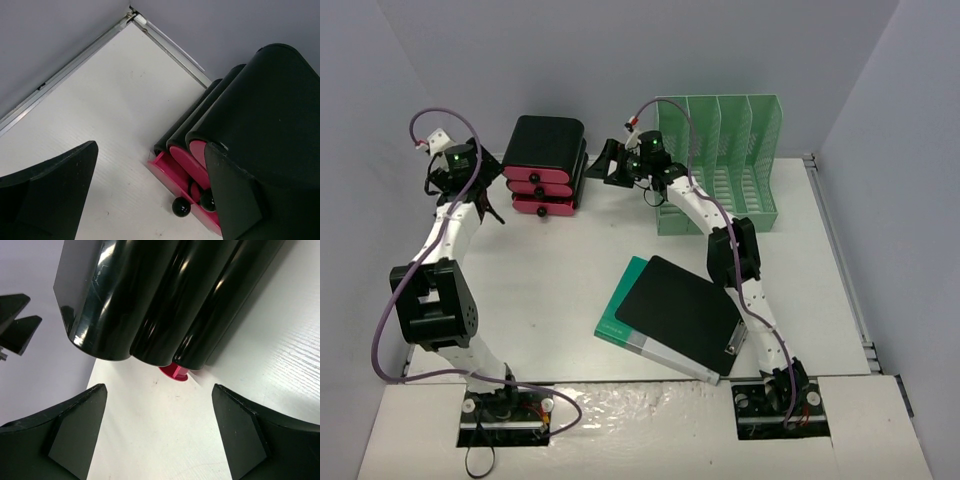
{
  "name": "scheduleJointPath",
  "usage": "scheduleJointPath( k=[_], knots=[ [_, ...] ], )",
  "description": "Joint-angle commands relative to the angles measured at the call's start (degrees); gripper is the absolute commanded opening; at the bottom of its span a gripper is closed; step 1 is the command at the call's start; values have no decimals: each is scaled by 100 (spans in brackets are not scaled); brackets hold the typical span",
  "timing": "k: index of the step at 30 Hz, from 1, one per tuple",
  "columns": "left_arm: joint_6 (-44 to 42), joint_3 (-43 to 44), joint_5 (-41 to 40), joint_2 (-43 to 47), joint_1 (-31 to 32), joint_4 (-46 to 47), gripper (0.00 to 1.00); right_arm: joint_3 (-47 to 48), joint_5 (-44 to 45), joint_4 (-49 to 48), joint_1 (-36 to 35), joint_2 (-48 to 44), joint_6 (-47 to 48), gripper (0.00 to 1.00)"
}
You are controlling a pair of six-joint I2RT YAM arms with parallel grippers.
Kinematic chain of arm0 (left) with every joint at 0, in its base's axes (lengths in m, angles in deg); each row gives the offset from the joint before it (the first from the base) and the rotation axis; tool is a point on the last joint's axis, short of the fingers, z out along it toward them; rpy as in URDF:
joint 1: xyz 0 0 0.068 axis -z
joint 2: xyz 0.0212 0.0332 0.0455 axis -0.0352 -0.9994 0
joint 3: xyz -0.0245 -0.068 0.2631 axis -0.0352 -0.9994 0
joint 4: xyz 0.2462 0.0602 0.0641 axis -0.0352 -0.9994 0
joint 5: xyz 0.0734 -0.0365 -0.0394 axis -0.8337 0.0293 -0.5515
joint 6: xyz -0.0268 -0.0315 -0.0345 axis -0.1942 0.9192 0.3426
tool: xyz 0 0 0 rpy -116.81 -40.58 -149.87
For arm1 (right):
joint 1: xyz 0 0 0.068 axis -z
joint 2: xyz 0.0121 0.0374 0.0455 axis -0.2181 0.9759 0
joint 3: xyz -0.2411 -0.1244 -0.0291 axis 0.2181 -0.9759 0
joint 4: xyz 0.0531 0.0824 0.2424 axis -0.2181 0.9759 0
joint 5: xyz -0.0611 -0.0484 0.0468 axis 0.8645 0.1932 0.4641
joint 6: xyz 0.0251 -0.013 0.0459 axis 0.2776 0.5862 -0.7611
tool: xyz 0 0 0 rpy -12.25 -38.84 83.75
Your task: Organize the desk
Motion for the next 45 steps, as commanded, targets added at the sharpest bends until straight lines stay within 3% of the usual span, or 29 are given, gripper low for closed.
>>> scheduleJointPath(
  k=[1,9,21,33,45],
  knots=[
    [579,789,677,-312,-272,-106,85,236,-59,-542,21,-171,154,84],
    [1052,1738,2148,-1194,-699,370,85,103,-82,-954,29,-157,102,85],
    [2570,3151,4200,-2720,-929,1613,85,45,-131,-1334,106,41,-71,86],
    [2903,3759,4773,-3078,-913,1620,84,118,-145,-1892,171,337,-495,86],
    [2245,4269,4982,-3344,-727,243,84,77,-171,-2593,220,426,-934,89]
  ],
)
